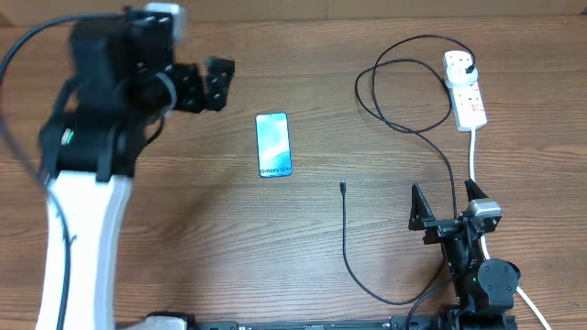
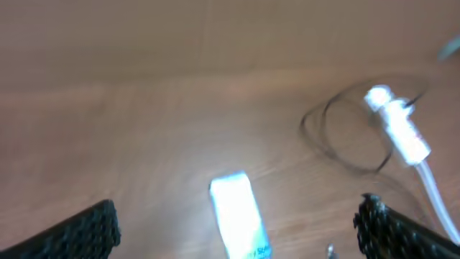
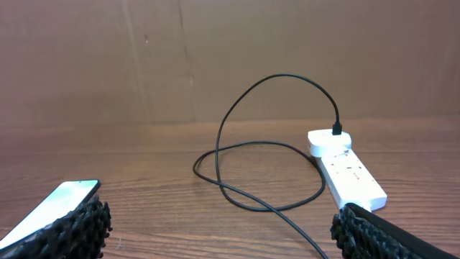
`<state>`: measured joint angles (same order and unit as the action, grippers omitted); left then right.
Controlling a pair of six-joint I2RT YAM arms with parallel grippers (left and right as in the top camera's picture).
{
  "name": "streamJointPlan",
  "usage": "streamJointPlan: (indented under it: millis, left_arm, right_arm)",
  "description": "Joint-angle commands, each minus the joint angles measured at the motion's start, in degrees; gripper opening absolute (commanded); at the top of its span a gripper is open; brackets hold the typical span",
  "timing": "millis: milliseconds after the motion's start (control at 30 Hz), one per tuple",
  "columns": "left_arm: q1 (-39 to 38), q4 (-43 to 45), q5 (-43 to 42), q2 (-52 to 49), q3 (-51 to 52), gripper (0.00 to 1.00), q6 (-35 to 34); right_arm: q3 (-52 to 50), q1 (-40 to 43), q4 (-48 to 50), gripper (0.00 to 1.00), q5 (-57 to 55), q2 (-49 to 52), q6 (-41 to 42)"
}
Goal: Plug charger to phone and switch on socket
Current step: 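Move the left gripper over the phone and lower onto it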
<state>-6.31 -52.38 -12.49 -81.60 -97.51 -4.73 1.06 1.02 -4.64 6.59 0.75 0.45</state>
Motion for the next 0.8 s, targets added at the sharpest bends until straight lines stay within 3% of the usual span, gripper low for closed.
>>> streamJointPlan:
  millis: [0,133,233,300,433,633,767]
  left_arm:
    - [-4.7,-4.8,6.1,-8.2,-5.6,1.00,-2.0]
    - [-7.0,-5.2,0.7,-13.3,-5.6,1.00,-2.7]
    - [-8.0,-5.0,1.9,-16.8,-5.6,1.00,-13.7]
    - [-9.2,-5.7,2.8,-18.6,-5.6,1.00,-17.5]
    - [-13.1,-11.0,18.2,-22.3,-5.7,1.00,-24.9]
    - [-16.7,-15.6,21.5,-27.3,-5.7,1.00,-25.6]
    - [-18.3,-12.9,21.5,-30.5,-5.7,1.00,-25.6]
  right_arm:
    - [-0.6,-0.3,0.2,1.00,-0.5,-0.3,0.4]
    - [-0.6,-0.3,0.2,1.00,-0.5,-0.3,0.4]
    - [-0.6,-0.3,0.2,1.00,-0.5,-0.3,0.4]
    - [-0.6,-0.3,0.2,1.00,-0.5,-0.3,0.4]
    - [-0.6,-0.3,0.2,1.00,-0.5,-0.3,0.4]
    - [-0.6,-0.3,0.2,1.00,-0.5,-0.3,0.4]
    - [-0.6,-0.3,0.2,1.00,-0.5,-0.3,0.4]
